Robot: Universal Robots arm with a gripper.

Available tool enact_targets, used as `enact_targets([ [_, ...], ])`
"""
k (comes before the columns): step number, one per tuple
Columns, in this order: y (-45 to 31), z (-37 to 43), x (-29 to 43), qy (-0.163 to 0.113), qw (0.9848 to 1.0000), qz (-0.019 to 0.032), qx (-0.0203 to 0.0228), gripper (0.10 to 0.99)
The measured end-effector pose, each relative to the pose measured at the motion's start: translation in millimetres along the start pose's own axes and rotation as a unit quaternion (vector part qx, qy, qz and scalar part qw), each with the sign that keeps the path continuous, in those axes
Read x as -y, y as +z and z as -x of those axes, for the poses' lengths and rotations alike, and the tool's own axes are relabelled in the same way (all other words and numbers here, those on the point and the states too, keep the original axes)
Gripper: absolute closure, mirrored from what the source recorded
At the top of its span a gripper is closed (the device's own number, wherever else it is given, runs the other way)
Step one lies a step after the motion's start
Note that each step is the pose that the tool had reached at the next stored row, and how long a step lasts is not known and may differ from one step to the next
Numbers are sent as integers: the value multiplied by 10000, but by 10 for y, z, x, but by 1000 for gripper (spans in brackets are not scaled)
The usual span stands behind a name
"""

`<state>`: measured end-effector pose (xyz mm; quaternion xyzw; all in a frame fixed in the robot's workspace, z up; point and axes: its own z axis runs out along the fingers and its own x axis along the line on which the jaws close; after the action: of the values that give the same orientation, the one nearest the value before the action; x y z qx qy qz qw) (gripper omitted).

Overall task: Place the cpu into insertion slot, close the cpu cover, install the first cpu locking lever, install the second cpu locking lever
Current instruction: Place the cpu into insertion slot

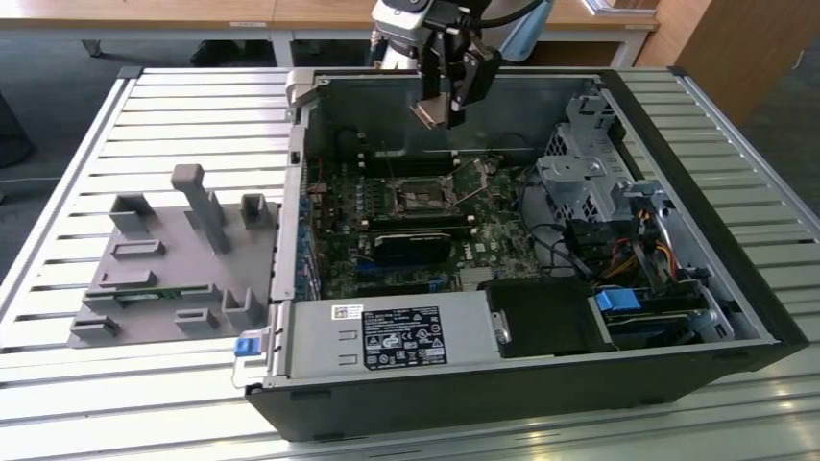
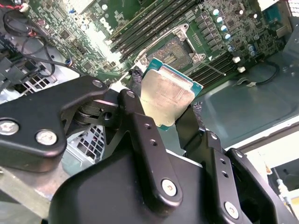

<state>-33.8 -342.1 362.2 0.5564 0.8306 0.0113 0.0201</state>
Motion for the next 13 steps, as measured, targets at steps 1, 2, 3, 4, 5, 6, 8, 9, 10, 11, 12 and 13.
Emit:
enact_targets([
  [1,1,0,0,37,10000,-1,4,545],
  [2,1,-1,0,75,10000,-3,7,545],
  [3,2,-1,0,117,9999,-5,10,545],
  [4,2,-1,-1,156,9999,-6,14,545],
  [5,2,-2,-1,194,9998,-8,18,545],
  [6,3,-3,-1,233,9997,-10,21,545],
  [8,4,-4,-1,312,9995,-13,29,545],
  [9,4,-5,-2,352,9994,-15,33,545],
  [10,5,-5,-2,392,9992,-17,37,545],
  [11,5,-6,-2,435,9990,-19,41,545],
  [12,6,-6,-2,475,9989,-20,45,545],
  [13,6,-7,-3,516,9987,-22,48,545],
])
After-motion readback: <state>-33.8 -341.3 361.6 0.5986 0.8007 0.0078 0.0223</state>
